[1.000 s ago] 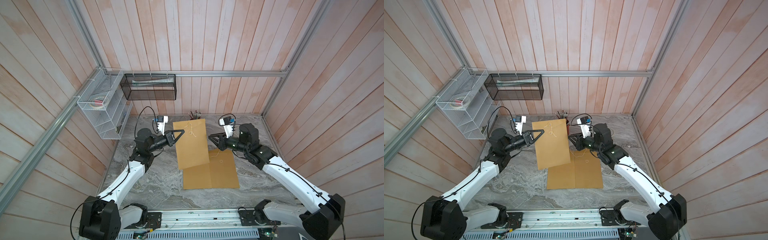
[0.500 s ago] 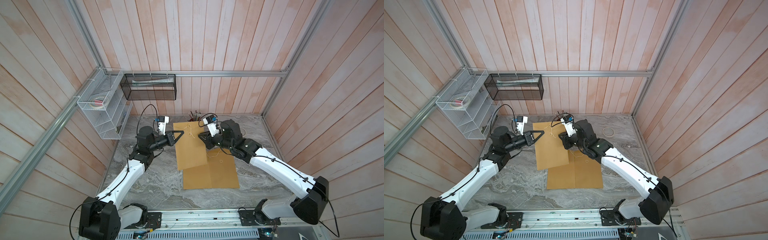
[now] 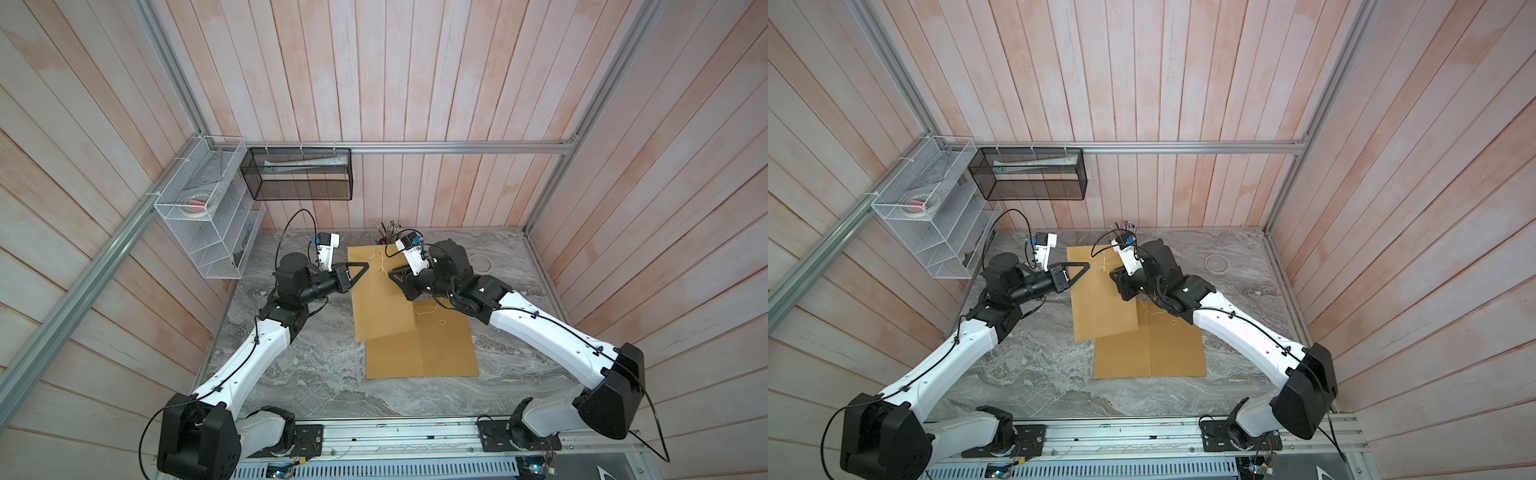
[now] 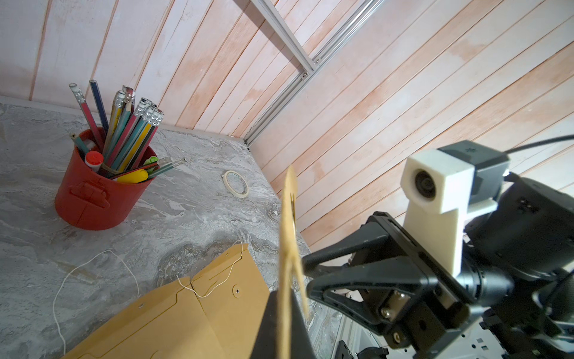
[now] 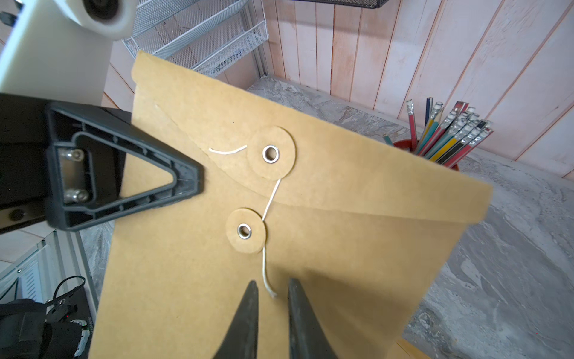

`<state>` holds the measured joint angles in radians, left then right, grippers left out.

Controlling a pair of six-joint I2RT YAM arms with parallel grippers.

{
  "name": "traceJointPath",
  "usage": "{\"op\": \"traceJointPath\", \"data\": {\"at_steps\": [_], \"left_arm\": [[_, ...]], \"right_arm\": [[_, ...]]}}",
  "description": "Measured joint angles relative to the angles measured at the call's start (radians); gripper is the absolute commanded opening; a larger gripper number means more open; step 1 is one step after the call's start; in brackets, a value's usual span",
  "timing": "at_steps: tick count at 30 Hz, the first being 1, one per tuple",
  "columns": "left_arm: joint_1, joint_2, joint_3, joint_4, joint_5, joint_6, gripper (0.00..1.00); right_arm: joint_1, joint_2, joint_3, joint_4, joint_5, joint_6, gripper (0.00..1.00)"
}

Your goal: Open the file bag

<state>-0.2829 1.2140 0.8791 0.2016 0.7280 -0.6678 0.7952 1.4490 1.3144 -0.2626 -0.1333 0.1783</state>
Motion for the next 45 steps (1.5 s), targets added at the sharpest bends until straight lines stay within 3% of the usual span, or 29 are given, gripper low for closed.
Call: {"op": "traceJointPath", "data": {"at_steps": [28, 45], "left_arm": [[-0.002, 0.000, 0.000, 0.030, 0.004, -0.033, 0.00], [-0.002, 0.000, 0.000, 0.031, 0.003, -0.034, 0.00]], "right_arm": [[0.007, 0.055, 0.022, 0.005, -0.006, -0.001, 0.19], [0.007, 0.075, 0.039, 0.008, 0.004, -0.019, 0.01]]}}
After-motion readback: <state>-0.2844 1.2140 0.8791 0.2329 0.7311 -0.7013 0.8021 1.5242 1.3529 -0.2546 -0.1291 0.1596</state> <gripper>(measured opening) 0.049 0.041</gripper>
